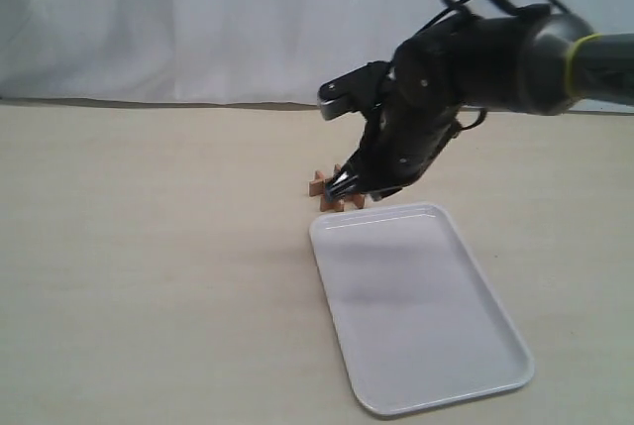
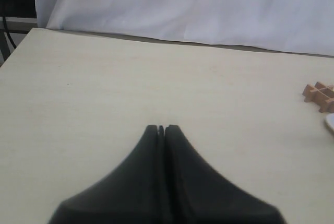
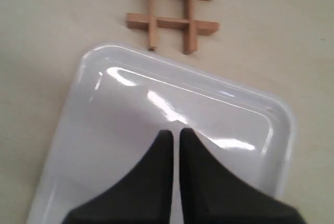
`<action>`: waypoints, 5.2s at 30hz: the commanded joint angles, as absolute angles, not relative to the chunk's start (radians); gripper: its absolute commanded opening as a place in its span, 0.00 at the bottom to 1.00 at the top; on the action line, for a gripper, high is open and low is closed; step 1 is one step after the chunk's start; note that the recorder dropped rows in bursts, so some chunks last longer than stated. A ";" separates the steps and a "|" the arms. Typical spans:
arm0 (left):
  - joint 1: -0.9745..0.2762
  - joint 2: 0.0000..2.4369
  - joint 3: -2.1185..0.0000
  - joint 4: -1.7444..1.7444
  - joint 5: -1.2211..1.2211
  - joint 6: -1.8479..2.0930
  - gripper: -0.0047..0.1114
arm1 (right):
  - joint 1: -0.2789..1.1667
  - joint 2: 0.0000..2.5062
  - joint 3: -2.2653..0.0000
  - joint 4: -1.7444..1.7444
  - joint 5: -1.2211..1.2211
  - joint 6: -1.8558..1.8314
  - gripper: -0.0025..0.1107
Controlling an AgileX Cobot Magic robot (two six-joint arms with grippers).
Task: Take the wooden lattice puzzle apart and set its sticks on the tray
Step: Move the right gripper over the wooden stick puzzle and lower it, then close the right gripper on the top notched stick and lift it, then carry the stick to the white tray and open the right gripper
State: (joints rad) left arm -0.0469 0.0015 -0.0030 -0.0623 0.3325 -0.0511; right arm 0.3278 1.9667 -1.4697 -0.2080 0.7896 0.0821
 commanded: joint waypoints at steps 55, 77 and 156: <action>-0.045 0.000 0.000 -0.060 0.323 -0.056 0.04 | 0.200 2.212 -1.699 0.006 0.802 -0.186 0.30; -0.045 0.000 0.000 -0.063 0.323 -0.056 0.04 | 0.200 2.242 -1.743 0.048 0.753 -0.157 0.30; -0.045 0.000 0.000 -0.061 0.324 -0.055 0.04 | 0.196 1.864 -1.250 0.075 0.797 -0.329 0.06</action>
